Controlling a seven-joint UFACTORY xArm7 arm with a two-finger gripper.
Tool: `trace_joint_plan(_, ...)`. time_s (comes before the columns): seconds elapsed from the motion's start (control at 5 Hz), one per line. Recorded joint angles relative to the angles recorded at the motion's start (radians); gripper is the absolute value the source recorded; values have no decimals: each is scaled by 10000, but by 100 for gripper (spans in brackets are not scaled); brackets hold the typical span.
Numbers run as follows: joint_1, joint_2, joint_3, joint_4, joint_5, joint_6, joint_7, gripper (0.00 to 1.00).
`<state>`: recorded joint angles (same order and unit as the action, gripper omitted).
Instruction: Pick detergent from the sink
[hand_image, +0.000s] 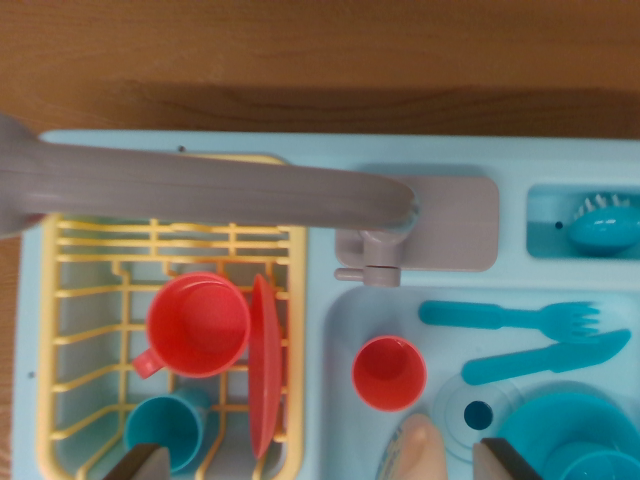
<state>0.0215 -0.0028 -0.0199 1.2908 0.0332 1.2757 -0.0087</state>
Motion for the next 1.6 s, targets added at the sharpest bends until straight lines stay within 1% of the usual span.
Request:
trace_joint_plan(0.2, 0, 0, 0, 0, 0, 0, 0, 0)
trace_joint_plan(0.4, -43, 35, -47, -461, 21, -439, 19, 0)
trace_joint_plan(0.6, -43, 35, -47, -461, 21, -439, 19, 0)
trace_joint_plan(0.8, -87, 71, -95, -925, 42, -880, 37, 0)
trace_joint_plan(1.0, -87, 71, -95, -925, 42, -880, 37, 0)
trace_joint_plan(1.2, -131, 107, -144, -1400, 63, -1331, 56, 0)
trace_joint_plan(1.4, -131, 107, -144, -1400, 63, -1331, 56, 0)
trace_joint_plan(1.6, -173, 141, -190, -1848, 83, -1758, 74, 0)
